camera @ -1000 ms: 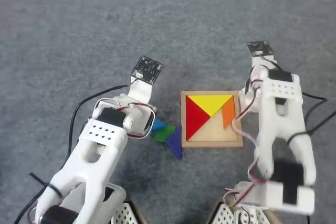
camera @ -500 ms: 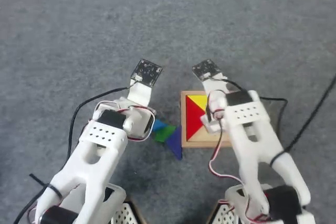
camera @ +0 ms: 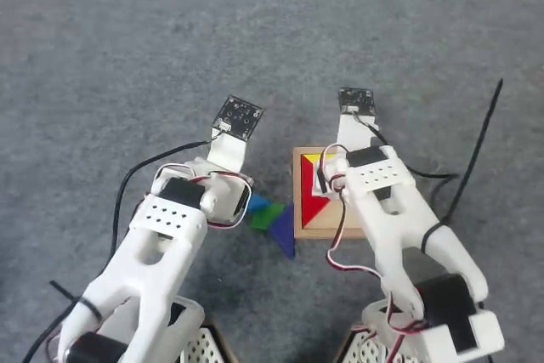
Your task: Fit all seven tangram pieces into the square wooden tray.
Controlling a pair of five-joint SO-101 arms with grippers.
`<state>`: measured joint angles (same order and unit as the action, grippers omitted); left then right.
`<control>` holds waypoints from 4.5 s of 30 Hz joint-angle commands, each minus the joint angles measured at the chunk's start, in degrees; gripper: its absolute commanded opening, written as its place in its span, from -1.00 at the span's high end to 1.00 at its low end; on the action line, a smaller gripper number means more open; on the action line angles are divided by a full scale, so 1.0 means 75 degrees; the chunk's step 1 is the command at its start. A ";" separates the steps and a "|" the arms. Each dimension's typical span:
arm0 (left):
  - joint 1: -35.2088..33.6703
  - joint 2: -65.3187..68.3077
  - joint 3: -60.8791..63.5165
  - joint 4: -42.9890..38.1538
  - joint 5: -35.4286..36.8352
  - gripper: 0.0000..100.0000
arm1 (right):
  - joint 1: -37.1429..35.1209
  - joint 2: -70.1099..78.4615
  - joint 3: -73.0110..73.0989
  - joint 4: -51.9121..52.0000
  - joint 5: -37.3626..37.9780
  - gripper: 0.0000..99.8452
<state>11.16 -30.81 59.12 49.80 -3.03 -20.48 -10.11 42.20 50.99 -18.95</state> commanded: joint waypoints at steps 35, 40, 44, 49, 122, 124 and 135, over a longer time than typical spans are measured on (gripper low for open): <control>0.0035 -0.0305 -0.0041 -0.0199 0.0059 0.78 | 0.1518 -0.0029 -0.0070 -0.0322 -0.0539 0.58; 0.0035 -0.0305 -0.0041 -0.0199 0.0059 0.78 | 0.1459 -0.0076 0.0012 0.0029 0.0234 0.60; 0.0035 -0.0305 -0.0029 -0.0199 0.0059 0.78 | 0.1577 -0.0006 0.0012 0.0463 0.1055 0.63; 0.0035 -0.0305 -0.0041 -0.0199 0.0059 0.78 | 0.1600 0.0053 0.0059 0.0475 0.1102 0.63; 0.0750 0.2508 -0.1823 -0.0012 -0.5286 0.68 | 0.2913 -0.3663 0.1946 0.1084 0.2485 0.63; 0.0727 0.2450 -0.1834 -0.0023 -0.5181 0.68 | 0.2913 -0.3651 0.1946 0.1084 0.2485 0.63; 0.2086 0.2520 -0.1846 0.0516 -0.4056 0.68 | 0.2925 -0.3651 0.1946 0.1084 0.2485 0.63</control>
<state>24.44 -11.65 47.87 52.62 -37.85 0.62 -37.98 57.14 59.43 -0.92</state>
